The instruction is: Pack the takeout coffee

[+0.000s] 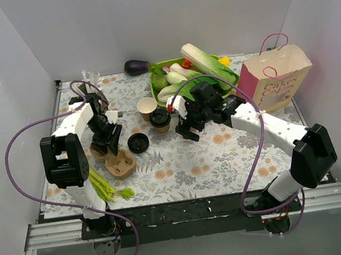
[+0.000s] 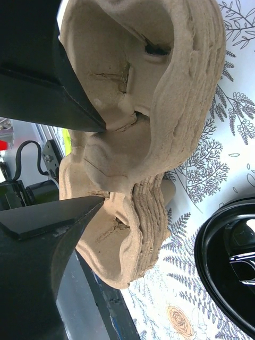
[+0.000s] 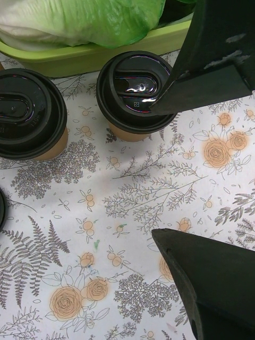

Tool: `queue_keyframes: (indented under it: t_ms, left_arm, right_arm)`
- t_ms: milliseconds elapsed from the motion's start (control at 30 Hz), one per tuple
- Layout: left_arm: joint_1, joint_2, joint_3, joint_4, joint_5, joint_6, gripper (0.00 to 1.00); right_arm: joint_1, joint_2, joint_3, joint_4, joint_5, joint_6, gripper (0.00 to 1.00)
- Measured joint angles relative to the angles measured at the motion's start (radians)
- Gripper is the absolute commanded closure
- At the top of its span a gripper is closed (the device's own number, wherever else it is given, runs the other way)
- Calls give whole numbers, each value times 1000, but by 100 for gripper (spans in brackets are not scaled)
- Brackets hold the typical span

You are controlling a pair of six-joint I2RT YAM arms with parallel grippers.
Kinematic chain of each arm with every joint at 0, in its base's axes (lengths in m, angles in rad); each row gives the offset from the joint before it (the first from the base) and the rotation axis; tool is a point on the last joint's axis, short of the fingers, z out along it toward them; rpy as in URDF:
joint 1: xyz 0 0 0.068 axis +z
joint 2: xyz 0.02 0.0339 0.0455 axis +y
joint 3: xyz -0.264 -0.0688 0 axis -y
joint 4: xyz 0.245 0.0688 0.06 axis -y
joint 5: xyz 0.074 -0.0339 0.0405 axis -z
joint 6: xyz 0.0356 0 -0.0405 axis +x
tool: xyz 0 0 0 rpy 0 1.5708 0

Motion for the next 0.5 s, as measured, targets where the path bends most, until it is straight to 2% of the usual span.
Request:
queue_keyframes:
  t_ms: [500]
  left_arm:
    - [0,0,-18,0,0,-2,61]
  right_arm:
    - [0,1,0,0,0,0,5]
